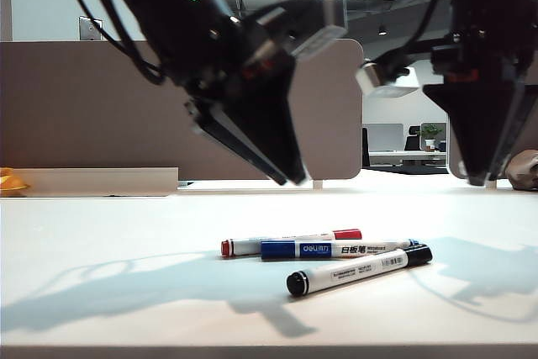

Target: Pick up the markers one by one and line them up horizontally in a straight line on the table.

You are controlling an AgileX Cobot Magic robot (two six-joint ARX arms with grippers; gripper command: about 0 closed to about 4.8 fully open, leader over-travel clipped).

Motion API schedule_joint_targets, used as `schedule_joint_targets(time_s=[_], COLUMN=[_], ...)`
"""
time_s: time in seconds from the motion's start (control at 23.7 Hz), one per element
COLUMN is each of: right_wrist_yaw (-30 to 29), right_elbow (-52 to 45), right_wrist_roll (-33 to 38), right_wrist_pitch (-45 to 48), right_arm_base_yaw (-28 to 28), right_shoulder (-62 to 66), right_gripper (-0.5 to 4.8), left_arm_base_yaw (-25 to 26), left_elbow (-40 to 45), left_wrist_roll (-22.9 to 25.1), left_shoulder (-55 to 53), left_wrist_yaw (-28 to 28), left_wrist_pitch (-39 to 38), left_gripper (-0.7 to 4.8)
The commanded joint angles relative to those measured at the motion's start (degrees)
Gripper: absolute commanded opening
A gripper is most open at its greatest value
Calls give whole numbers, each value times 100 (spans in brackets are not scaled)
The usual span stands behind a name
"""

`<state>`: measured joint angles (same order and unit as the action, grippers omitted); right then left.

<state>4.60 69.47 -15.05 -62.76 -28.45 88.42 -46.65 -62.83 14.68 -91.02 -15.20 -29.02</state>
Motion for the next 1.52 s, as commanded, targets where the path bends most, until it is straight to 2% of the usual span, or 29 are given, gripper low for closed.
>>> schedule_joint_targets(time_s=[0.04,0.17,0.25,0.3,0.38,0.42,0.63,0.76,0.84,1.18,1.35,1.48,1.52], right_wrist_yaw=[461,280,-474,-1049,-1733,-1845,-2142,-2190,-2433,-2625,-2686,-2769,-2863], right_elbow=[48,229,363,407,448,446,448,446,446,446,446,446,446], right_wrist_roll=[66,188,282,319,352,356,651,837,942,1104,1204,1204,1204], right_wrist_pitch=[24,17,15,20,37,37,-173,-208,-201,-175,-175,-175,-173], right_arm_base_yaw=[216,643,992,1180,1349,1355,1353,1353,1353,1353,1353,1353,1353], right_shoulder=[-142,-356,-634,-850,-1196,-1353,-2199,-2516,-2691,-2920,-2920,-2920,-2920], right_gripper=[144,144,139,109,102,102,103,103,103,103,103,103,103], left_arm_base_yaw=[-13,-13,-11,-13,-13,-11,-7,-7,-7,-17,-17,-15,-15], left_elbow=[-166,-175,-175,-175,-177,-177,-177,-190,-208,-208,-208,-208,-208], left_wrist_roll=[-13,-9,-9,-11,-11,-9,-7,-9,0,57,273,293,293], left_shoulder=[-269,-431,-514,-586,-721,-776,-951,-990,-1019,-1246,-1281,-1346,-1403], left_wrist_yaw=[-181,-190,-310,-308,-350,-398,-656,-654,-667,-693,-658,-603,-581], left_wrist_pitch=[28,85,179,216,205,205,330,385,382,234,59,-31,-50], left_gripper=[126,126,126,126,126,126,126,126,126,126,125,108,86])
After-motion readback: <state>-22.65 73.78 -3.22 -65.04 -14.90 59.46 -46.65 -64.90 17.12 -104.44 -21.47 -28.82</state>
